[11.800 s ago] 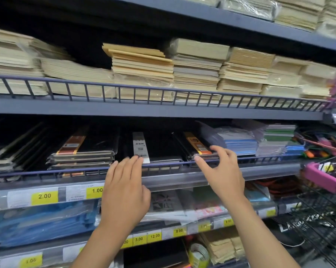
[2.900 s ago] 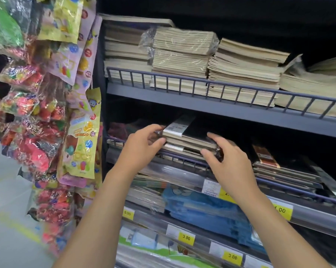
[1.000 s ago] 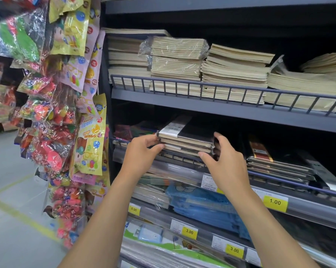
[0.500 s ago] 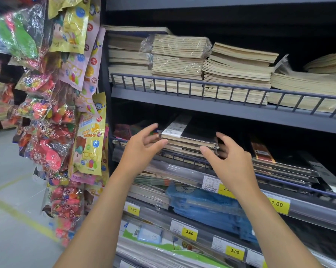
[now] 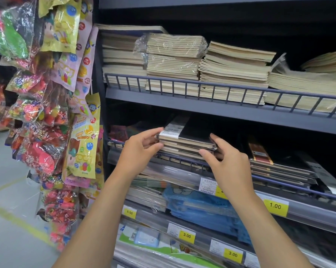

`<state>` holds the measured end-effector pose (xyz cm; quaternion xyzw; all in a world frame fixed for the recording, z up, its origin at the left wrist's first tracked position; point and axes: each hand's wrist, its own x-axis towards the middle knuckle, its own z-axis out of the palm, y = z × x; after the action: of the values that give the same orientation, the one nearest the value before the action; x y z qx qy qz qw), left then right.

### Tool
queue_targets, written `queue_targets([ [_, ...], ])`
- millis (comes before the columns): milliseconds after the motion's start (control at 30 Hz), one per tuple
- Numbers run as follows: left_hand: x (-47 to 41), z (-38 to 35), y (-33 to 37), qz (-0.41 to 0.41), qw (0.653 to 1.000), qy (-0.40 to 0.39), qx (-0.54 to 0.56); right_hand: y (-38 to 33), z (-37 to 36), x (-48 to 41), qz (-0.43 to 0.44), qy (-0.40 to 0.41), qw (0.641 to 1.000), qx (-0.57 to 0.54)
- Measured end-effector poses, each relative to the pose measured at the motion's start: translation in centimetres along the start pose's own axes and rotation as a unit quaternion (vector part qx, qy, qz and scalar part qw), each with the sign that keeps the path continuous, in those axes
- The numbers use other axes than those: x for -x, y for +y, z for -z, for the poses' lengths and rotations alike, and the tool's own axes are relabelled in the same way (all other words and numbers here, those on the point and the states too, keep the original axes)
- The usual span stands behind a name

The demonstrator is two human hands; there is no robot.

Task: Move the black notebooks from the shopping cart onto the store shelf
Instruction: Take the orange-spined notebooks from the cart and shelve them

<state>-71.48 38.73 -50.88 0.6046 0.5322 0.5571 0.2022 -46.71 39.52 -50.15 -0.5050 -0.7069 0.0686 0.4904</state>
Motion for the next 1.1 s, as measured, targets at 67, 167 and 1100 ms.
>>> queue_targets([
  [67,-0.2,-0.3,0.0,0.0,1.0,0.008,-0.004,0.0,-0.2,-0.1,0.007,0.007,1.0,0.009],
  [167,-0.4,-0.6,0.0,-0.003,1.0,0.007,-0.01,0.1,-0.3,-0.1,0.008,0.013,1.0,0.011],
  [1100,-0.2,-0.4,-0.1,-0.013,1.0,-0.007,0.005,-0.1,-0.5,0.5,0.01,0.031,0.999,0.024],
])
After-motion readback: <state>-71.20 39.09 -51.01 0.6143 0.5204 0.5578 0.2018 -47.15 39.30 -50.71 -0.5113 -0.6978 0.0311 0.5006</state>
